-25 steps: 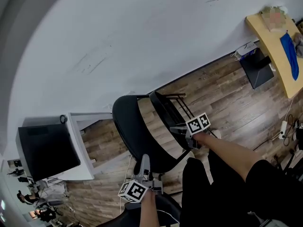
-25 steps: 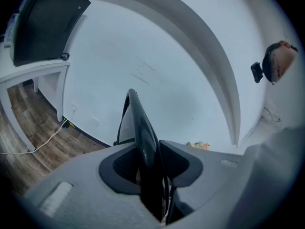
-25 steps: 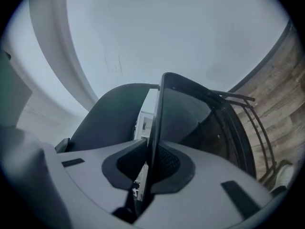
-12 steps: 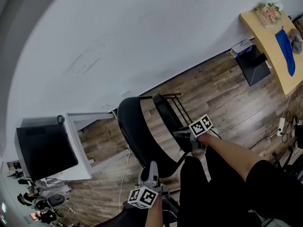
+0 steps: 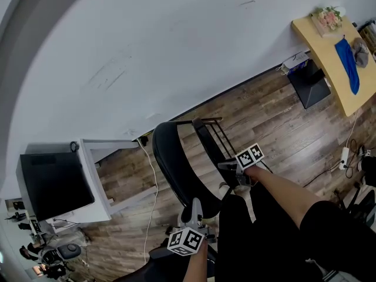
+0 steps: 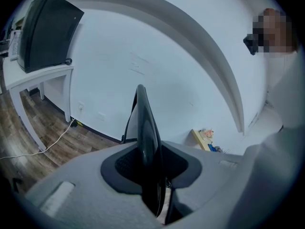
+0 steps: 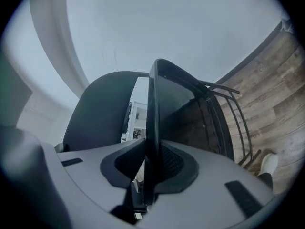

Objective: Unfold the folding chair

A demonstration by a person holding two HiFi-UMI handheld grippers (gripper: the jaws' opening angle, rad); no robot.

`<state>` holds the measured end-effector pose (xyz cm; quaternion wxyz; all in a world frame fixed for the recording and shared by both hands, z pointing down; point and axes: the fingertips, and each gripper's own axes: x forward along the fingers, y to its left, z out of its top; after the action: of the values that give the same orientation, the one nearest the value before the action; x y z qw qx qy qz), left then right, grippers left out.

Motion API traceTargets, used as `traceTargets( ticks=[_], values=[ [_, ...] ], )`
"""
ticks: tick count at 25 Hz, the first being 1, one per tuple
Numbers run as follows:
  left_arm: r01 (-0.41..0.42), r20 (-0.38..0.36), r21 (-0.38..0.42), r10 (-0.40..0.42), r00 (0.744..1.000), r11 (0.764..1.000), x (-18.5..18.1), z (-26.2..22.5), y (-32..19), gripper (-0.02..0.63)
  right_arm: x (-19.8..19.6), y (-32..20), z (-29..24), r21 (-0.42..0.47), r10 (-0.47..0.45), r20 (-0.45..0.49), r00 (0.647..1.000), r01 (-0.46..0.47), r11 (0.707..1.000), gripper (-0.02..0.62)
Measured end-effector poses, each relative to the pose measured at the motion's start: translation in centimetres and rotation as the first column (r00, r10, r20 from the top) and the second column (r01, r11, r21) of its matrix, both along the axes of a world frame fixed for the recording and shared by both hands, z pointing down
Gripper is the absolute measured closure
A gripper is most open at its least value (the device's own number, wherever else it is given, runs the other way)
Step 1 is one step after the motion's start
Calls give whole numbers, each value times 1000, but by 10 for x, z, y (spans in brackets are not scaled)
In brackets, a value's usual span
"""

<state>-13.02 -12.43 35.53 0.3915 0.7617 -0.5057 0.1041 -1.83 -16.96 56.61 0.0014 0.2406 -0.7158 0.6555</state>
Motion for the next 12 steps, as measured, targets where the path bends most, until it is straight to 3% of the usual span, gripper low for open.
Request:
traceTargets(
  ticks=[12],
  values=[
    [39,-8,-66,-39,999,997,-34,13,-1,497,20,1,6,-21,1,-78,997,-2,1000,505]
  ],
)
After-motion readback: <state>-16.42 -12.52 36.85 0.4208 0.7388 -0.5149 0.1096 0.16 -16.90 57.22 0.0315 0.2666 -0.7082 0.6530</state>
